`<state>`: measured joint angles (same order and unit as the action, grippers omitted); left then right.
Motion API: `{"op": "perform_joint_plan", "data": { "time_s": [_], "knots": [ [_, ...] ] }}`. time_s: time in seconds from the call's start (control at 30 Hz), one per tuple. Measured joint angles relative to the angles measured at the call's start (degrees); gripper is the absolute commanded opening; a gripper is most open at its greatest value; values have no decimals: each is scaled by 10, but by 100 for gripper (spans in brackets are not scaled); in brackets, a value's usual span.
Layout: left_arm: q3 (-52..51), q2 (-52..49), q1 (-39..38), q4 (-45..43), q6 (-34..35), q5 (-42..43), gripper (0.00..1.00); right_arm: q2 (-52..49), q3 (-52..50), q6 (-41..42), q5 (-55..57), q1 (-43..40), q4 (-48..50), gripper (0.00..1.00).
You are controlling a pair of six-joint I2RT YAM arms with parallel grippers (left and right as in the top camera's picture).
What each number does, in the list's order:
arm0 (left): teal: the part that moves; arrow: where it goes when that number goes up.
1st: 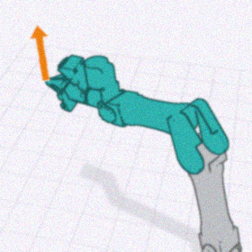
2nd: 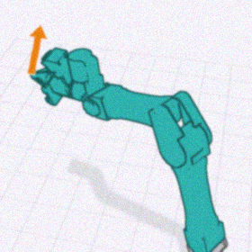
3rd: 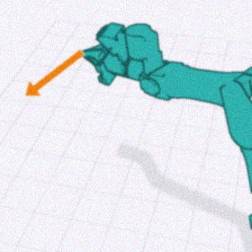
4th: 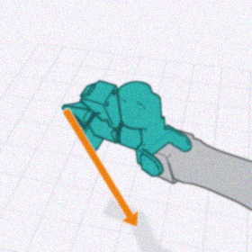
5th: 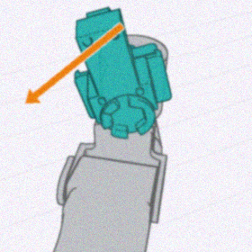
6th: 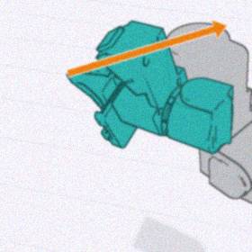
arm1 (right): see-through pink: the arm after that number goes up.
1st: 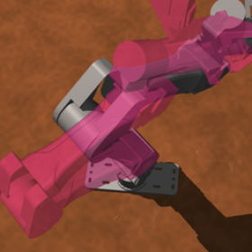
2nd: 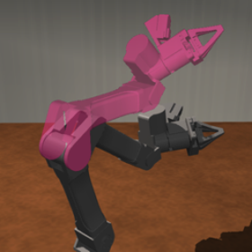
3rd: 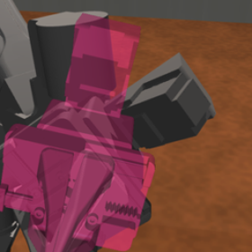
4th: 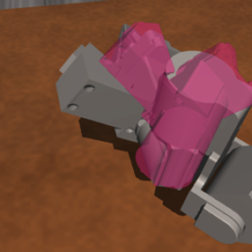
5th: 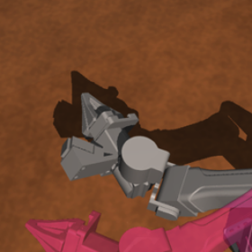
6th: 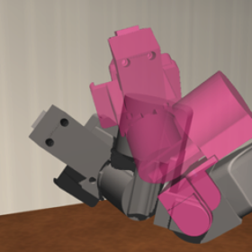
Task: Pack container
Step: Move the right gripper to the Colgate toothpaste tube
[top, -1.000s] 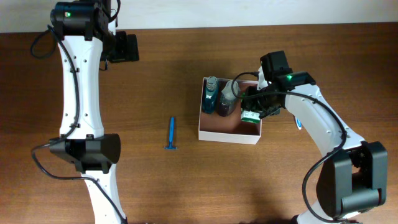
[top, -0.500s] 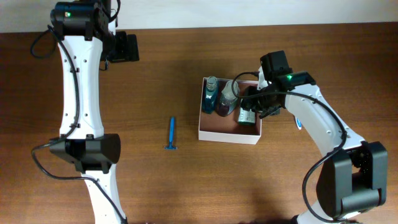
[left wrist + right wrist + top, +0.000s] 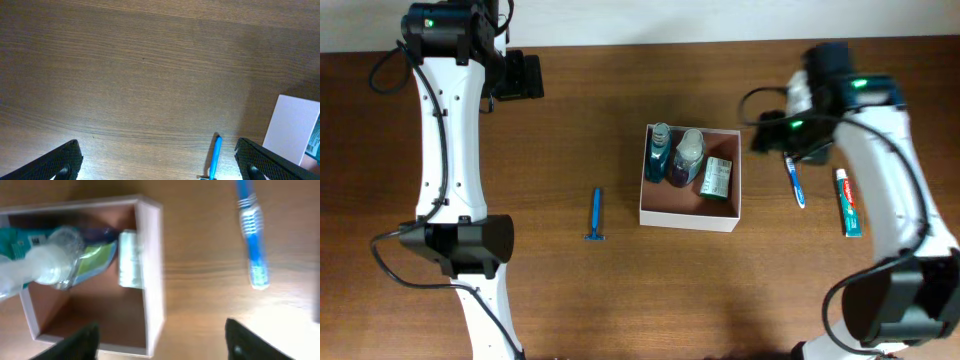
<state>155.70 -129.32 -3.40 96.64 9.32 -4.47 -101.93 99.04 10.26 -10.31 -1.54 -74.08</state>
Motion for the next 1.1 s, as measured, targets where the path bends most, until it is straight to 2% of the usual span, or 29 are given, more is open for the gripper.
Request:
{"op": "perform_joint_plan", "data": {
  "time_s": [0.03, 0.3, 0.73, 1.1],
  "knots": [
    [0, 0, 0, 0, 0, 0, 99, 1, 13, -14, 6, -14, -14, 100],
    [0, 0, 0, 0, 0, 0, 99, 3, 30, -104, 39, -102, -55, 99],
    [0, 0, 0, 0, 0, 0, 99, -3, 30, -191, 76, -179, -19, 99],
    [0, 0, 0, 0, 0, 0, 99, -130, 28, -229, 85, -225, 15, 99]
  ]
}}
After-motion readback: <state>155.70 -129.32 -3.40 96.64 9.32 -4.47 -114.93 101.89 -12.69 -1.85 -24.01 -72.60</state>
